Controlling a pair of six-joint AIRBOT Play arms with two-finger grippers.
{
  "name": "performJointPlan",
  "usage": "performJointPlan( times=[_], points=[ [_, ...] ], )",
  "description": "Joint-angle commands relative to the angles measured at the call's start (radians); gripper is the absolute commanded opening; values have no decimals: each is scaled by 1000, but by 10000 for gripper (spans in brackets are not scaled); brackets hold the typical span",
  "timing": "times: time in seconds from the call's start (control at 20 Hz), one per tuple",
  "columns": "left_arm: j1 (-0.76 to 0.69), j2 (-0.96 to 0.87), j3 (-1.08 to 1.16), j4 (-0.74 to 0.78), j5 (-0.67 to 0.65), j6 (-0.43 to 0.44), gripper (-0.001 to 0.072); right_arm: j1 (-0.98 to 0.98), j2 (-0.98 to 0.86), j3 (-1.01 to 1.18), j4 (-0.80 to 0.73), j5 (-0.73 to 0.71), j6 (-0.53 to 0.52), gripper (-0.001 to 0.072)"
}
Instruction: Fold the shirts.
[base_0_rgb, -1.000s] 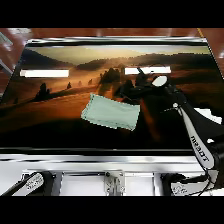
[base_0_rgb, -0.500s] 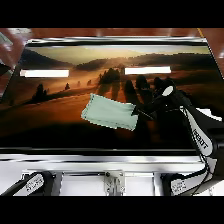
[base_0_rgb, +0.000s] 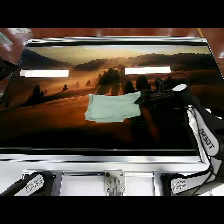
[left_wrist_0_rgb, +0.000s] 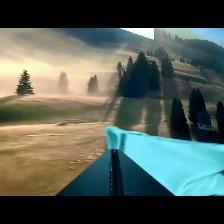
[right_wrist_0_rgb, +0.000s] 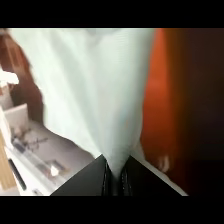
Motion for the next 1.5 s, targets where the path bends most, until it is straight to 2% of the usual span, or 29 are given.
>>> performJointPlan(
  times=[0.0, 0.15, 0.35, 0.65, 0.85, 1.1, 1.25, 1.35, 1.4, 1.45],
  points=[
    [-20, 1, 0, 0, 1, -1, 33, -182, 160, 56, -38, 73, 10, 64],
    [-19, 1, 0, -1, 0, 0, 33, -389, 332, 77, -192, 132, 101, 64],
    [-19, 9, 0, -1, -3, 0, 33, -671, 504, 77, -366, 176, 127, 64],
    [-19, 59, 0, -3, -12, 0, 33, -985, 555, 77, -488, 197, 125, 64],
    [-19, 105, 0, -3, -43, 0, 33, -1064, 553, 72, -713, 232, 129, 64],
    [-19, 140, 0, -3, -64, 0, 33, -1083, 553, -116, -834, 247, 164, 65],
    [-20, 147, 0, -3, -75, -1, 33, -1083, 553, -245, -979, 241, 234, 64],
    [-20, 145, 0, -3, -74, -1, 33, -1083, 553, -299, -1017, 219, 284, 66],
    [-20, 142, 0, -3, -73, -1, 33, -1083, 553, -325, -1009, 201, 302, 232],
    [-20, 141, 0, -3, -72, -1, 33, -1083, 553, -343, -989, 198, 299, 513]
  ],
)
